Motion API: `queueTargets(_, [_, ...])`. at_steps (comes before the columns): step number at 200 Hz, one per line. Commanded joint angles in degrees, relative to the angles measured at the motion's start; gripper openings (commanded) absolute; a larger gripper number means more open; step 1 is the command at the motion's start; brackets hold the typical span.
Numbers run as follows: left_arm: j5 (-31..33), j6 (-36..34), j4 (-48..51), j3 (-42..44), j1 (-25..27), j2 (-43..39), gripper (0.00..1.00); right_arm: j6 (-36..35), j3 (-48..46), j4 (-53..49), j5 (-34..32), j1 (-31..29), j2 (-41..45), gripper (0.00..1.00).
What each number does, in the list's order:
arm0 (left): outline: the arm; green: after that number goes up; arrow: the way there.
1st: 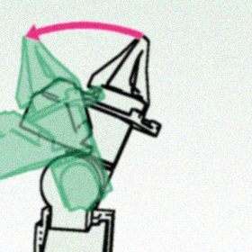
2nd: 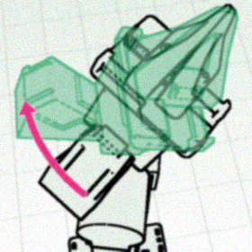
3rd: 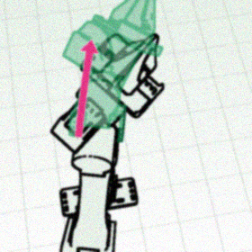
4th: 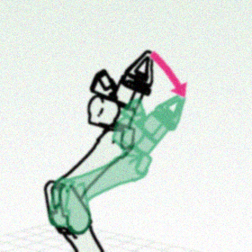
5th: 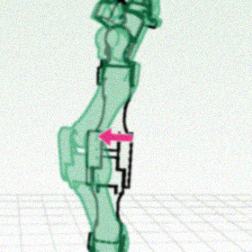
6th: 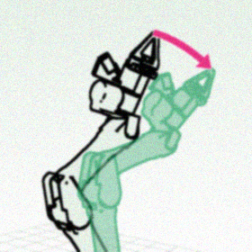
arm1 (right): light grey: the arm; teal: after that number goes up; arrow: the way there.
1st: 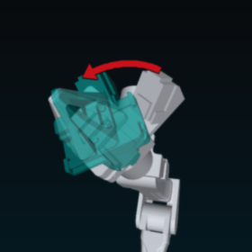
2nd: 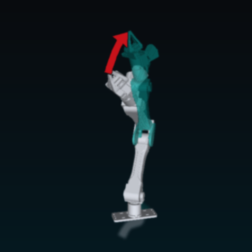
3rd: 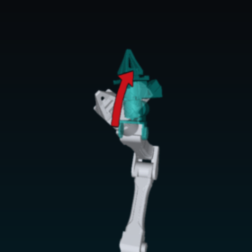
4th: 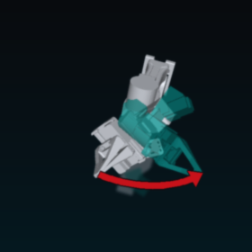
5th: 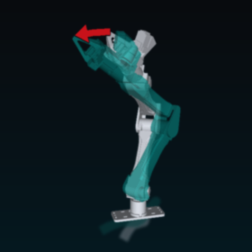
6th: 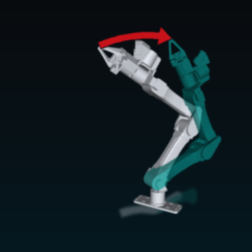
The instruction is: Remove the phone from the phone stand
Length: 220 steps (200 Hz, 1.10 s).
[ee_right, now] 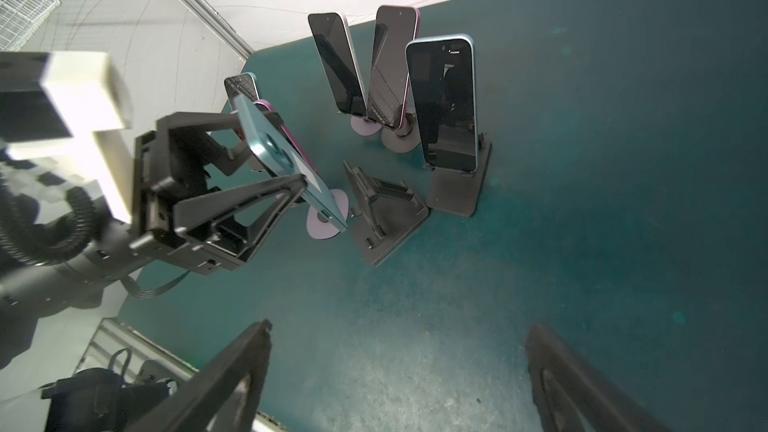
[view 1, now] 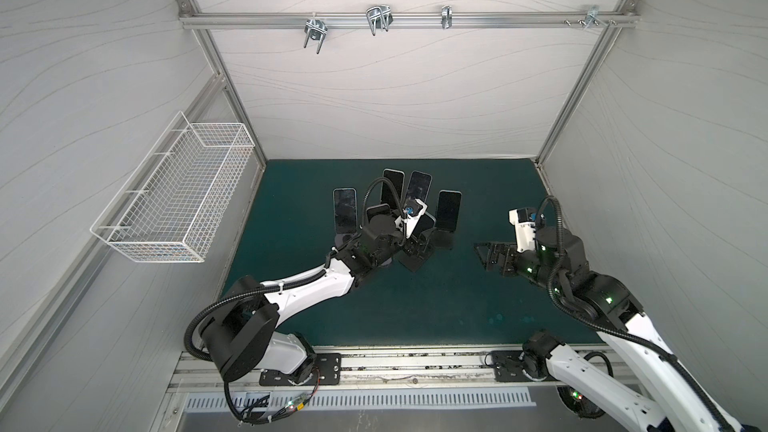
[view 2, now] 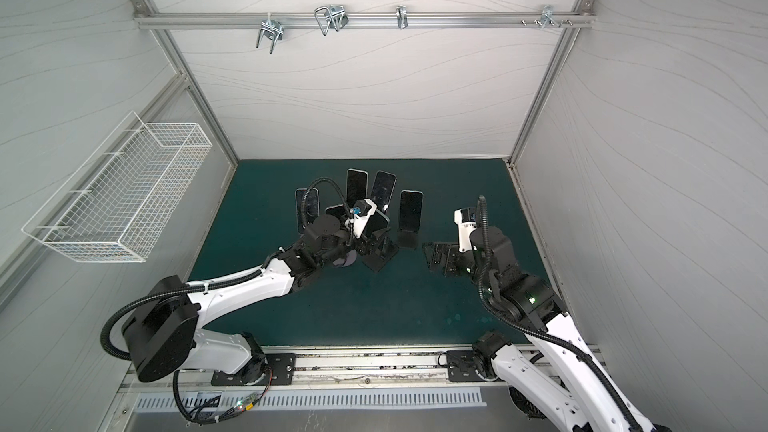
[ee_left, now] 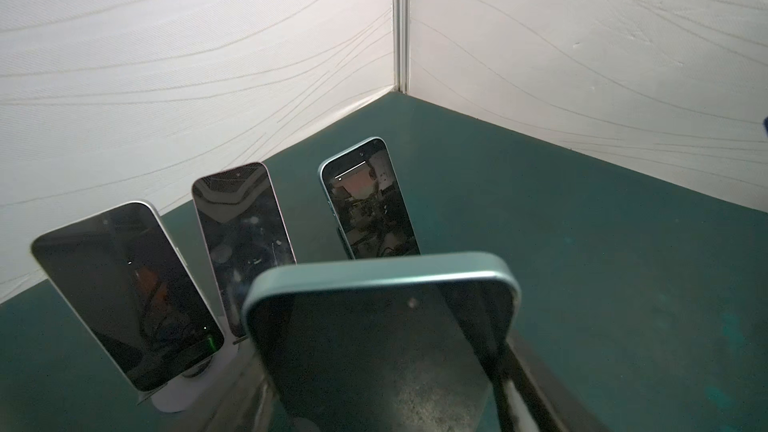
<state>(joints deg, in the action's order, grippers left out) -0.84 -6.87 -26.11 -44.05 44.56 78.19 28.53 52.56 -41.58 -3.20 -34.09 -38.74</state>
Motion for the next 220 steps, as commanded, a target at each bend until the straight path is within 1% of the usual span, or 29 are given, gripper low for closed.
queueTargets(1, [0.1, -1.3, -2.6, -1.0, 0.4, -3.6, 0.68, 3.4, -0.1, -1.3, 1.4, 0.1, 0.7, 0.95])
queueTargets(79, [-0.5, 0.8, 1.3, -0.8, 0.5, -10.8, 0.67, 5.3, -0.2, 0.5, 4.0, -0.9, 0.1, 0.91])
queueTargets(83, [-0.4, 0.9, 3.4, -0.9, 0.6, -11.1, 0.67, 5.5, -0.2, 0.5, 4.1, -1.1, 0.2, 0.91])
queueTargets(98, [-0.1, 1.0, 5.4, -1.0, 0.5, -12.6, 0.67, 6.7, -0.3, 0.8, 4.1, -2.1, -0.1, 0.9])
queueTargets(135, [0.5, 1.6, 9.8, -0.8, 0.6, -16.3, 0.67, 8.8, -0.9, 2.5, 2.5, -6.5, -0.8, 0.89])
queueTargets(191, [3.5, 2.0, 15.5, 0.9, 0.5, -22.9, 0.67, 7.3, 0.6, 4.8, -2.8, -15.4, -3.5, 0.87])
queueTargets(220, [4.7, 1.3, 19.3, 1.1, 0.6, -25.9, 0.67, 6.9, 1.1, 5.6, -4.8, -18.1, -4.8, 0.87])
